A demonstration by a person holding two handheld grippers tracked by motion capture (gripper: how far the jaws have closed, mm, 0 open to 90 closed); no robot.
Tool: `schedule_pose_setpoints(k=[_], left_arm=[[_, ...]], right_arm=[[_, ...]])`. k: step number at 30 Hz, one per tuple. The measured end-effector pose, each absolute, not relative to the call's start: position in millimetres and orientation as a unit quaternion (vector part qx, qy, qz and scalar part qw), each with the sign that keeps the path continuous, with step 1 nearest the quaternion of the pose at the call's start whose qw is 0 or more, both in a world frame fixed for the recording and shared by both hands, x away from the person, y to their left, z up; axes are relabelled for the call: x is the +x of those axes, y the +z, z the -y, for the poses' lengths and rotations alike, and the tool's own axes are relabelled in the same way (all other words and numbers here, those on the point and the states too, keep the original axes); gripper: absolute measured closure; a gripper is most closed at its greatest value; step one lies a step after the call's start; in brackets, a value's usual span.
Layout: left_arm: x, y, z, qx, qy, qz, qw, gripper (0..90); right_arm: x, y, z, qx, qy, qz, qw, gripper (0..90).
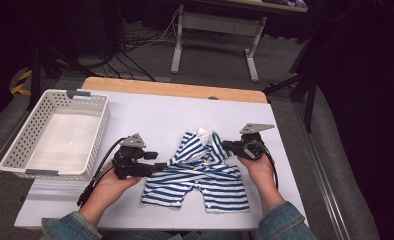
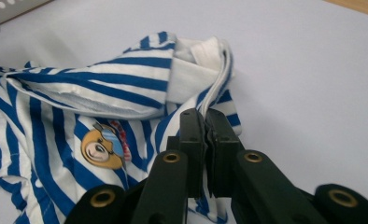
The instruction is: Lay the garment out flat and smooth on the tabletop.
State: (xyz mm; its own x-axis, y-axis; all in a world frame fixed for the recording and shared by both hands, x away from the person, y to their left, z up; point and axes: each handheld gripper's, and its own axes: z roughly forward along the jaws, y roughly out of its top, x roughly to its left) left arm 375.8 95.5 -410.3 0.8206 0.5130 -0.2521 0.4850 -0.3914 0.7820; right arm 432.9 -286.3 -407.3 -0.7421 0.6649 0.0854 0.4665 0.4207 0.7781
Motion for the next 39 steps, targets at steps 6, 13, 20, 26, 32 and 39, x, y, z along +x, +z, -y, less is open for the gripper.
schedule_pose_setpoints(k=[6,13,20,26,32,39], left_arm=[[378,-404,-70,0.842,0.011,-0.27,0.466,44.9],[379,-408,-45,0.857,0.008,-0.247,0.451,42.7],[389,-415,-27,0.868,0.034,-0.246,0.43,56.7],[397,-415,-26,0.869,0.03,-0.258,0.421,86.3],[403,-402,-55,0.841,0.053,-0.291,0.452,86.9],[408,-401,-104,0.799,0.086,-0.366,0.468,86.9]], right_arm=[[422,-419,312,0.391,0.384,-0.826,0.13,75.4],[415,-423,327,0.415,0.392,-0.807,0.153,59.1],[415,-421,319,0.391,0.416,-0.808,0.147,56.8],[422,-423,316,0.394,0.42,-0.806,0.136,55.4],[426,-425,316,0.396,0.419,-0.806,0.135,55.3],[427,-423,317,0.397,0.419,-0.805,0.137,55.2]])
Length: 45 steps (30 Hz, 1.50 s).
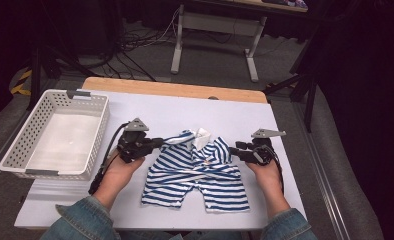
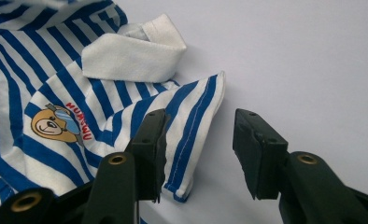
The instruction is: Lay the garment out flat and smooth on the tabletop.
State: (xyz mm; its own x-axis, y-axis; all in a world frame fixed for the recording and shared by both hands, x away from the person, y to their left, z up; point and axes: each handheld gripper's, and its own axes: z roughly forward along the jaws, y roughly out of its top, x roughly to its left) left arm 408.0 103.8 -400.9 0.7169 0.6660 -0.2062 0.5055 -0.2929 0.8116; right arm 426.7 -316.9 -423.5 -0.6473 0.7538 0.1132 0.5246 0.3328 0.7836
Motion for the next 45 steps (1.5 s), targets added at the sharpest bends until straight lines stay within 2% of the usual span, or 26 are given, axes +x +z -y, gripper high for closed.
schedule_pose_setpoints(k=[6,7,12,15,19,21,22,24,26,27,29,32,40,45], left_arm=[[412,-423,-131,0.789,0.081,-0.43,0.432,85.8],[413,-426,-135,0.785,0.086,-0.442,0.426,83.3],[419,-428,-142,0.768,0.093,-0.453,0.442,57.5],[427,-428,-136,0.771,0.102,-0.456,0.432,48.6],[439,-434,-127,0.781,0.114,-0.459,0.409,41.9],[449,-441,-122,0.788,0.12,-0.465,0.386,41.5],[453,-443,-120,0.792,0.12,-0.466,0.377,41.7],[459,-450,-116,0.801,0.115,-0.465,0.359,42.5],[462,-456,-110,0.808,0.098,-0.468,0.344,47.2],[462,-456,-109,0.81,0.109,-0.462,0.345,48.4],[462,-455,-106,0.814,0.102,-0.458,0.344,60.7],[462,-455,-104,0.819,0.086,-0.451,0.345,85.2],[451,-439,-113,0.804,0.139,-0.451,0.361,87.1],[443,-442,-119,0.807,0.132,-0.456,0.352,86.4]], right_arm=[[430,-422,314,0.396,0.418,-0.806,0.138,54.2],[431,-422,313,0.398,0.416,-0.806,0.137,53.9],[434,-421,309,0.395,0.413,-0.809,0.141,52.2],[438,-420,305,0.391,0.409,-0.812,0.143,50.8],[446,-424,300,0.396,0.399,-0.816,0.134,47.9],[451,-429,298,0.4,0.388,-0.821,0.121,46.9],[454,-432,297,0.402,0.384,-0.824,0.114,47.1],[458,-438,295,0.399,0.377,-0.831,0.089,55.1],[458,-441,293,0.393,0.372,-0.838,0.067,67.8],[458,-441,292,0.388,0.369,-0.842,0.062,74.3],[456,-440,290,0.381,0.362,-0.849,0.058,83.8],[453,-434,291,0.378,0.364,-0.848,0.078,85.9],[444,-413,316,0.387,0.371,-0.829,0.161,87.2],[442,-419,331,0.408,0.347,-0.827,0.173,86.9]])
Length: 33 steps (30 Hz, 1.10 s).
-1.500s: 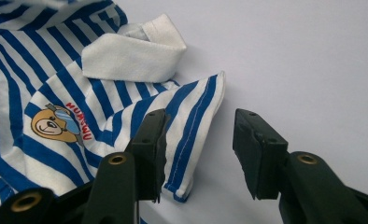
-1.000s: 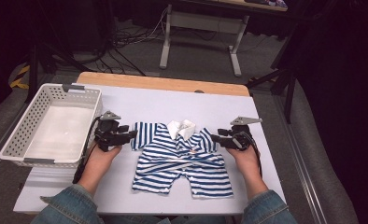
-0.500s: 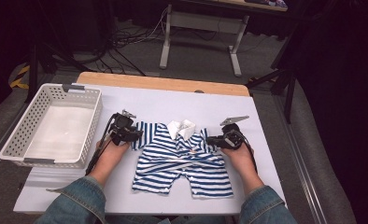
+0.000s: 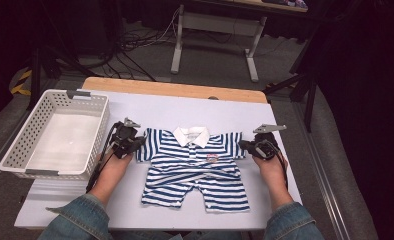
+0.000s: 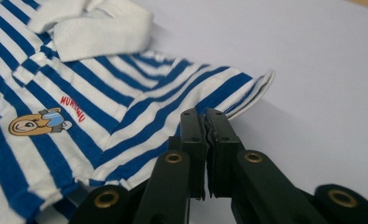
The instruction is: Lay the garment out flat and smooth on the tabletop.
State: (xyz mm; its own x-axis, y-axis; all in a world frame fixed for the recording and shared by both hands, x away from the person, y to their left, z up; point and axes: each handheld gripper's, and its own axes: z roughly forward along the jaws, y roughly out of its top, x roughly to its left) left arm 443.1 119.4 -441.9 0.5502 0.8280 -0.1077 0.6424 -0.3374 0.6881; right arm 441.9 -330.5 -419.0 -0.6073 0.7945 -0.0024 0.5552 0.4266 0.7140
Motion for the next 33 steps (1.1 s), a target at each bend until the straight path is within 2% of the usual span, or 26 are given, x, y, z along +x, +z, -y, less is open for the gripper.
schedule_pose_setpoints(k=[2,3,4,5,6,7,8,9,10,11,13,14,16,18,20,24,25,30,32,33], left_arm=[[442,-449,-123,0.807,0.118,-0.466,0.344,84.3],[442,-450,-123,0.805,0.118,-0.471,0.34,80.0],[442,-450,-123,0.805,0.118,-0.471,0.34,71.8],[444,-449,-124,0.801,0.125,-0.469,0.35,63.2],[444,-449,-124,0.801,0.125,-0.469,0.35,60.8],[444,-446,-125,0.792,0.126,-0.466,0.374,55.5],[444,-445,-125,0.784,0.129,-0.466,0.389,52.3],[444,-445,-125,0.784,0.129,-0.466,0.389,51.5],[447,-441,-123,0.767,0.11,-0.474,0.418,46.9],[447,-441,-123,0.767,0.11,-0.474,0.418,44.5],[456,-436,-120,0.769,0.088,-0.464,0.43,45.9],[458,-435,-118,0.774,0.088,-0.455,0.431,44.8],[462,-435,-112,0.788,0.112,-0.427,0.429,36.1],[465,-434,-107,0.796,0.129,-0.412,0.424,34.2],[471,-435,-102,0.801,0.127,-0.413,0.414,33.7],[481,-438,-95,0.806,0.109,-0.417,0.405,33.8],[487,-442,-91,0.811,0.102,-0.421,0.394,32.6],[494,-448,-87,0.825,0.094,-0.422,0.364,27.9],[495,-449,-87,0.83,0.097,-0.416,0.358,32.4],[494,-451,-85,0.837,0.105,-0.421,0.335,33.9]], right_arm=[[442,-426,333,0.421,0.331,-0.829,0.159,85.4],[442,-428,333,0.427,0.325,-0.831,0.15,81.8],[442,-428,333,0.427,0.325,-0.831,0.15,81.8],[441,-427,332,0.431,0.321,-0.828,0.162,70.1],[441,-427,332,0.431,0.321,-0.828,0.162,70.1],[442,-423,329,0.412,0.339,-0.826,0.181,57.8],[442,-421,327,0.406,0.348,-0.825,0.185,55.6],[444,-419,325,0.397,0.357,-0.825,0.186,52.4],[447,-416,322,0.389,0.37,-0.823,0.188,47.6],[447,-416,322,0.389,0.37,-0.823,0.188,47.6],[455,-415,314,0.39,0.392,-0.816,0.17,38.5],[457,-416,312,0.391,0.392,-0.816,0.167,37.2],[464,-419,305,0.393,0.381,-0.82,0.165,33.5],[469,-421,301,0.408,0.378,-0.817,0.155,31.9],[475,-424,297,0.422,0.373,-0.814,0.141,36.1],[484,-427,289,0.43,0.352,-0.816,0.158,40.5],[489,-430,284,0.425,0.342,-0.822,0.165,44.2],[496,-436,281,0.422,0.314,-0.835,0.162,49.6],[495,-437,281,0.419,0.301,-0.84,0.167,49.8],[495,-438,282,0.417,0.297,-0.843,0.167,49.9]])
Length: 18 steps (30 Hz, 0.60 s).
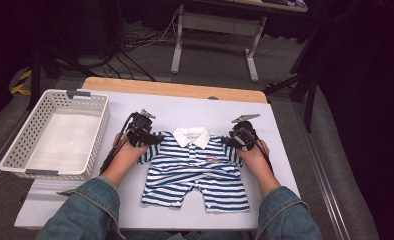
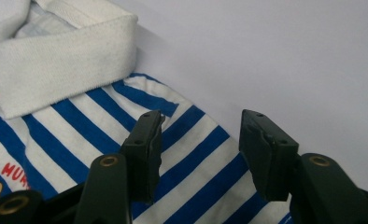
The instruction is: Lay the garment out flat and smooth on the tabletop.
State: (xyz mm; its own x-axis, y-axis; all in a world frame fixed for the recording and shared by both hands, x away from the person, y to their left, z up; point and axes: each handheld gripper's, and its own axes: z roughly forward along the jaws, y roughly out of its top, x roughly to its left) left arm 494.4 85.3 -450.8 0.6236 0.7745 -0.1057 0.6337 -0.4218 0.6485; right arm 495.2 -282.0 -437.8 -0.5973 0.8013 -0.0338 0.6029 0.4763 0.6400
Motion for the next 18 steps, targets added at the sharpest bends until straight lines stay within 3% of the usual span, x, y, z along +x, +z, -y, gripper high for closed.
schedule_pose_setpoints(k=[3,8,13,14,18], left_arm=[[494,-452,-85,0.839,0.101,-0.425,0.324,39.6],[490,-450,-81,0.853,0.122,-0.406,0.303,62.1],[486,-449,-76,0.858,0.115,-0.399,0.301,85.1],[486,-449,-75,0.859,0.116,-0.398,0.3,85.8],[485,-446,-76,0.855,0.115,-0.405,0.302,86.5]], right_arm=[[496,-439,282,0.419,0.295,-0.844,0.158,51.3],[494,-440,279,0.407,0.284,-0.853,0.161,60.6],[490,-439,273,0.393,0.276,-0.862,0.16,82.7],[489,-439,271,0.388,0.275,-0.865,0.159,87.6],[485,-436,269,0.377,0.272,-0.868,0.174,88.7]])
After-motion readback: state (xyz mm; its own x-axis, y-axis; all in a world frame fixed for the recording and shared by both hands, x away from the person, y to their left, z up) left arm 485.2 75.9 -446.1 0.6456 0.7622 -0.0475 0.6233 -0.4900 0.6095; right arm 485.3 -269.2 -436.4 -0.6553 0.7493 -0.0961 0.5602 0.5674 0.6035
